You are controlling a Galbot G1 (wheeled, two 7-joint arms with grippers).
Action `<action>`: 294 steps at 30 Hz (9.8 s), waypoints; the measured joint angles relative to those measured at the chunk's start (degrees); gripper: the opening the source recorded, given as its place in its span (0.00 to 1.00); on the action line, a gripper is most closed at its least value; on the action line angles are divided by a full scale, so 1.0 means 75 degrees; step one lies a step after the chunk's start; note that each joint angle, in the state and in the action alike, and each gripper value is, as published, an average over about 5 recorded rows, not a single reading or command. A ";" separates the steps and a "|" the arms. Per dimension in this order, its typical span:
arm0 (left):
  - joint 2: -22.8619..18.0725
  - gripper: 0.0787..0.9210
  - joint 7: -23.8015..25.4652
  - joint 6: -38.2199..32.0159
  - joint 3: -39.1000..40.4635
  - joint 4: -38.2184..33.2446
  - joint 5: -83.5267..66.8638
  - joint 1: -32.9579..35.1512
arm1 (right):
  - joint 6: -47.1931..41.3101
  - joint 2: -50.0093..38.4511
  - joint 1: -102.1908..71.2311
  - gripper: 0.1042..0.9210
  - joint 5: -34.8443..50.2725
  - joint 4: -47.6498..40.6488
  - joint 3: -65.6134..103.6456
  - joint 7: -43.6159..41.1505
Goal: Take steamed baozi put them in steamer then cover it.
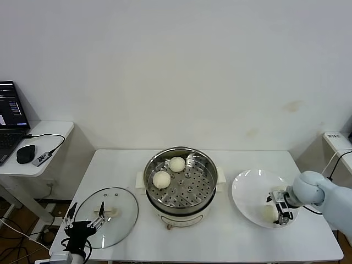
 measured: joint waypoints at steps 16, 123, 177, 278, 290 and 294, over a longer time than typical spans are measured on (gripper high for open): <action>-0.0046 0.88 0.0000 -0.0005 0.0034 -0.0018 0.0051 0.0009 | -0.0045 0.0152 0.0062 0.57 0.0084 -0.0137 0.0074 -0.0143; -0.0407 0.88 -0.0023 -0.0069 -0.0209 0.0030 -0.0399 -0.0020 | 0.3491 0.4185 0.6713 0.88 0.1148 0.1023 -0.5156 -0.0082; 0.0159 0.88 -0.0020 0.0006 0.0048 0.0237 -0.0523 -0.0108 | 0.1032 0.0490 0.2016 0.88 -0.0282 -0.1743 -0.0600 -0.0513; 0.0096 0.88 -0.0038 0.0046 -0.0231 0.0025 -0.0537 -0.0206 | -0.2314 0.3462 0.6544 0.56 0.4342 0.0723 -0.4575 0.1193; 0.0046 0.88 -0.0038 0.0048 -0.0182 0.0075 -0.0537 -0.0268 | -0.2986 0.3719 0.6044 0.56 0.4226 0.0628 -0.4767 0.1501; 0.0045 0.88 -0.0038 0.0048 -0.0177 0.0081 -0.0533 -0.0272 | -0.3074 0.3803 0.5904 0.56 0.4142 0.0560 -0.4769 0.1581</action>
